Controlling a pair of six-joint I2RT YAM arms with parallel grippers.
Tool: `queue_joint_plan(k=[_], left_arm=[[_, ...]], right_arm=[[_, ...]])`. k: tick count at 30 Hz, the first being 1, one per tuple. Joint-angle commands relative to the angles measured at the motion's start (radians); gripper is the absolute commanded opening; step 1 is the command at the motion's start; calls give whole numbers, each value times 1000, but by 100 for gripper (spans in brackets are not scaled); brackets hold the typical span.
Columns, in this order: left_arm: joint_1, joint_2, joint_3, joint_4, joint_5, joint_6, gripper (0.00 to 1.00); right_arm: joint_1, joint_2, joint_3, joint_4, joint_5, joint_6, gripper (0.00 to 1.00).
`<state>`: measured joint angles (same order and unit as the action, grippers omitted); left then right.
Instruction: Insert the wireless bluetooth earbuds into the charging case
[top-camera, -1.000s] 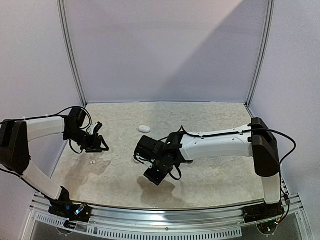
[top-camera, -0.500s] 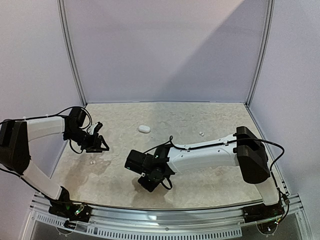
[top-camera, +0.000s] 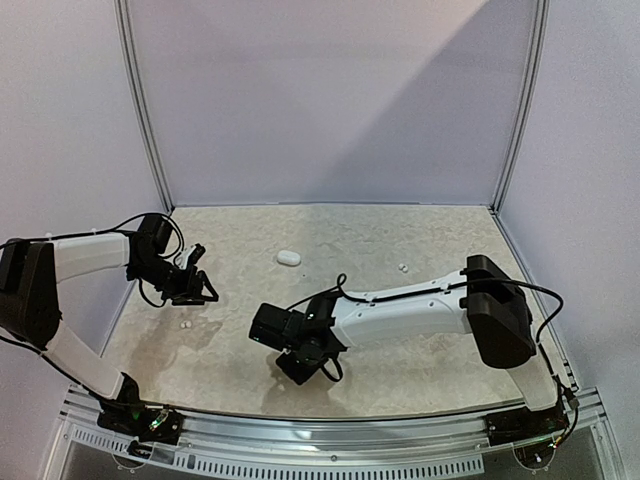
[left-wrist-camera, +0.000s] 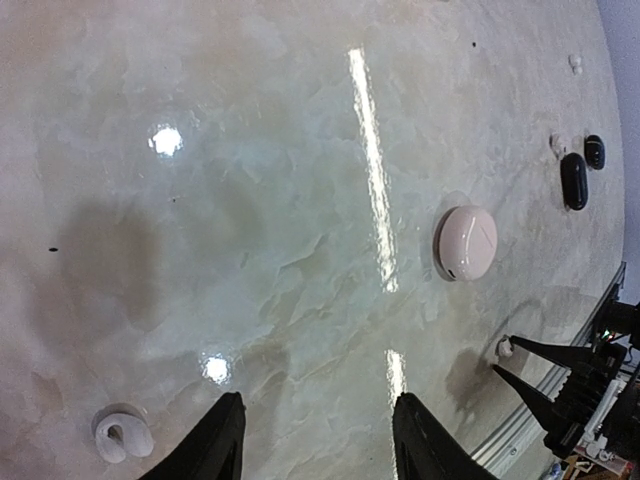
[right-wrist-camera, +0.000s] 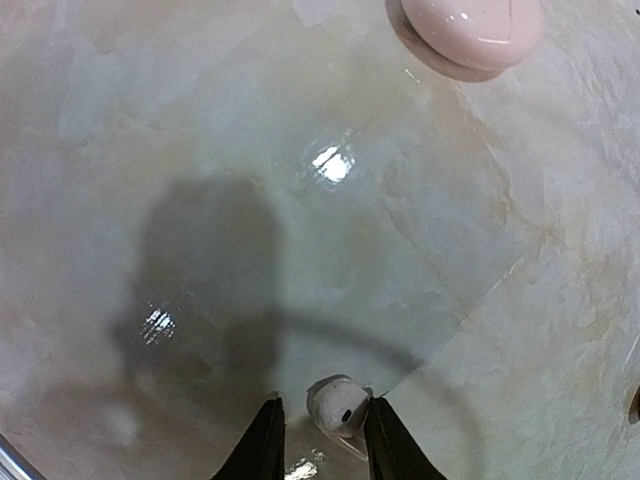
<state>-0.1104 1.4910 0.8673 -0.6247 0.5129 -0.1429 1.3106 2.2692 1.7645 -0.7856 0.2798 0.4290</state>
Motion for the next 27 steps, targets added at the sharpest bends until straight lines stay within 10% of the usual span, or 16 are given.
queue_joint_plan(k=[1, 11, 20, 27], left_arm=[[9, 5, -13, 10, 9, -2, 51], [9, 5, -11, 8, 9, 0, 51], [10, 14, -11, 11, 12, 0, 51], [9, 14, -11, 7, 12, 2, 51]], right_arm=[[-6, 42, 22, -3, 25, 4, 27], [-27, 22, 39, -63, -16, 9, 11], [-131, -143, -357, 436, -707, 189, 11], [-197, -117, -466, 528, -778, 350, 16]])
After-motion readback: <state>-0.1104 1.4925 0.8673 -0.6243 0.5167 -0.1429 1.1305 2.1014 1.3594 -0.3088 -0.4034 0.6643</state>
